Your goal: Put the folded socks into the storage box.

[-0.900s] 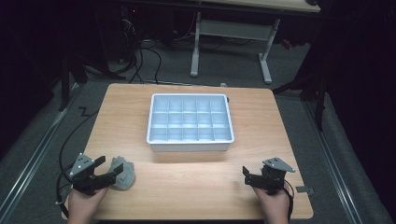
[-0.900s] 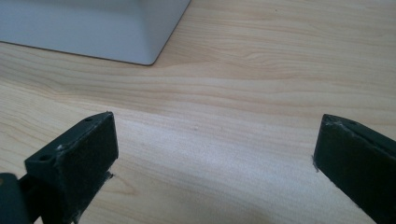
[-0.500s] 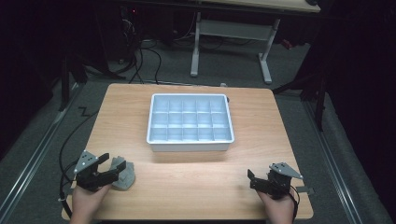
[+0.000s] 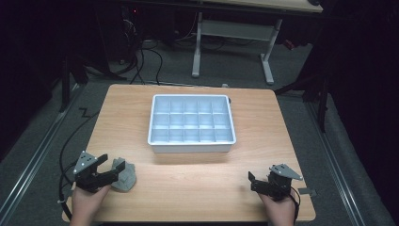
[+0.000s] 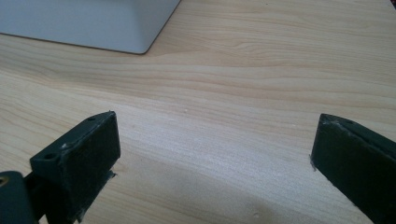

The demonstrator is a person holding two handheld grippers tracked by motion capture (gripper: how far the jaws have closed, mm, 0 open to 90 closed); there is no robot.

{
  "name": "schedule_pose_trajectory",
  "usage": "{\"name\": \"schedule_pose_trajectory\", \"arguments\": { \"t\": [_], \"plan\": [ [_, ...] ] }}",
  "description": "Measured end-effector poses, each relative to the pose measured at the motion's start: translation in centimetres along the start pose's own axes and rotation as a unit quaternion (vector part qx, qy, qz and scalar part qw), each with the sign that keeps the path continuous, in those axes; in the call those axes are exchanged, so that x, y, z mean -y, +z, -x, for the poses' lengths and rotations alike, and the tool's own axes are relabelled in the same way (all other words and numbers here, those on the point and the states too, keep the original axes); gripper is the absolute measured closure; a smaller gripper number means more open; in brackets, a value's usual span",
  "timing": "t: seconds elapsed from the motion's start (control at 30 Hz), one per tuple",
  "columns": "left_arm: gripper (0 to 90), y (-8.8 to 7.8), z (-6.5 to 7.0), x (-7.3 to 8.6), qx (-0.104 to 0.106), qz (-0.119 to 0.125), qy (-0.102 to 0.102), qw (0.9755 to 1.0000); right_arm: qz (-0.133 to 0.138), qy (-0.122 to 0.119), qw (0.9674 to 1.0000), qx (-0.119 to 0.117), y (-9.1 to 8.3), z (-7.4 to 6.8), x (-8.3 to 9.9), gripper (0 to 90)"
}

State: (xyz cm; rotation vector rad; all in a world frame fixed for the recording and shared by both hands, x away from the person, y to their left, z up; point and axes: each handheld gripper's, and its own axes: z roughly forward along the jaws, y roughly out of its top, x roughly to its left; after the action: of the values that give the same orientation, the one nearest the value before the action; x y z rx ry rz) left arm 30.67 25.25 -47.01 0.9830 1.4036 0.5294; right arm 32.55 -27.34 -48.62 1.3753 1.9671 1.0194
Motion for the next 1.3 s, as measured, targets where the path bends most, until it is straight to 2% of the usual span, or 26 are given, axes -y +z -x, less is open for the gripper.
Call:
{"name": "schedule_pose_trajectory", "arguments": {
  "t": [0.1,0.17,0.27,0.3,0.33,0.43,0.53,0.6,0.67,0.7,0.73,0.77,0.8,0.83,0.87,0.9,0.93,1.0,1.03,1.07,1.1,1.13,1.2,1.23,1.27,1.3],
  "plan": [
    [20.7,0.0,0.2,0.2,-0.006,0.0,0.004,1.0,0.002,0.006,1.0,-0.007,0.2,0.2,-0.1,1.3],
    [20.6,0.1,0.4,0.8,-0.022,-0.021,0.017,0.9994,0.0,0.01,0.9999,-0.008,0.5,0.5,-0.2,1.3],
    [18.8,0.3,0.7,1.0,-0.039,-0.03,0.031,0.9983,0.005,0.014,0.9998,-0.013,0.7,0.8,-0.3,1.3],
    [18.8,0.2,0.9,1.2,-0.052,-0.044,0.025,0.9974,0.007,0.015,0.9998,-0.015,0.6,0.9,-0.3,1.4],
    [18.8,0.2,0.9,1.2,-0.052,-0.044,0.025,0.9974,0.009,0.016,0.9997,-0.019,0.5,0.9,-0.3,1.5],
    [20.0,0.1,0.8,0.9,-0.07,-0.085,-0.004,0.9939,0.015,0.021,0.9993,-0.027,0.3,1.3,-0.3,1.7],
    [21.2,0.1,0.9,0.6,-0.082,-0.102,0.0,0.9914,0.022,0.026,0.9989,-0.032,0.2,1.5,-0.4,1.9],
    [24.6,0.0,1.3,0.0,-0.099,-0.129,0.016,0.9865,0.027,0.022,0.9988,-0.034,0.2,1.5,-0.6,2.2],
    [25.7,0.0,1.5,-0.6,-0.106,-0.145,0.017,0.9836,0.026,0.02,0.9988,-0.037,0.2,1.4,-0.6,2.4],
    [25.7,0.0,1.5,-0.6,-0.106,-0.145,0.017,0.9836,0.026,0.02,0.9988,-0.037,0.2,1.4,-0.6,2.4],
    [25.6,0.2,1.6,-1.0,-0.114,-0.171,0.012,0.9786,0.026,0.019,0.9987,-0.039,0.3,1.3,-0.7,2.9],
    [25.1,0.2,1.6,-1.0,-0.114,-0.171,0.012,0.9786,0.026,0.019,0.9987,-0.039,0.3,1.3,-0.7,2.9],
    [25.1,0.4,1.7,-1.2,-0.122,-0.186,0.019,0.9748,0.025,0.02,0.9987,-0.039,0.3,1.3,-0.7,3.2],
    [25.0,0.5,1.7,-1.2,-0.126,-0.194,0.021,0.9727,0.025,0.021,0.9987,-0.039,0.3,1.2,-0.7,3.3],
    [24.4,0.9,1.7,-1.3,-0.136,-0.216,0.025,0.9666,0.024,0.021,0.9987,-0.04,0.3,1.2,-0.6,3.6],
    [24.3,0.9,1.7,-1.3,-0.136,-0.216,0.025,0.9666,0.024,0.02,0.9987,-0.04,0.3,1.2,-0.6,3.8],
    [24.4,1.2,1.8,-1.4,-0.142,-0.23,0.028,0.9624,0.024,0.02,0.9987,-0.04,0.3,1.2,-0.5,4.0],
    [24.4,1.6,2.0,-1.4,-0.151,-0.245,0.037,0.9571,0.022,0.025,0.9986,-0.04,0.3,1.1,-0.5,4.2],
    [24.6,1.6,2.0,-1.4,-0.151,-0.245,0.037,0.9571,0.022,0.025,0.9986,-0.04,0.3,1.1,-0.5,4.2],
    [24.6,2.0,2.0,-1.4,-0.16,-0.265,0.038,0.9501,0.021,0.025,0.9986,-0.04,0.3,1.1,-0.4,4.6],
    [24.6,2.0,2.0,-1.4,-0.16,-0.265,0.038,0.9501,0.021,0.025,0.9986,-0.04,0.3,1.1,-0.4,4.6],
    [24.6,2.4,2.0,-1.6,-0.171,-0.285,0.033,0.9425,0.019,0.025,0.9987,-0.041,0.4,1.1,-0.3,4.8],
    [25.0,2.8,2.1,-1.6,-0.182,-0.305,0.044,0.9337,0.017,0.023,0.9988,-0.041,0.4,1.1,-0.3,5.2],
    [25.0,2.8,2.1,-1.6,-0.182,-0.305,0.044,0.9337,0.016,0.024,0.9987,-0.041,0.4,1.1,-0.3,5.2],
    [25.0,3.1,2.2,-1.5,-0.189,-0.318,0.053,0.9274,0.016,0.024,0.9987,-0.041,0.4,1.1,-0.3,5.2],
    [24.9,3.5,2.3,-1.4,-0.2,-0.346,0.069,0.914,0.014,0.023,0.9988,-0.041,0.5,1.0,-0.3,5.2]
  ]
}}
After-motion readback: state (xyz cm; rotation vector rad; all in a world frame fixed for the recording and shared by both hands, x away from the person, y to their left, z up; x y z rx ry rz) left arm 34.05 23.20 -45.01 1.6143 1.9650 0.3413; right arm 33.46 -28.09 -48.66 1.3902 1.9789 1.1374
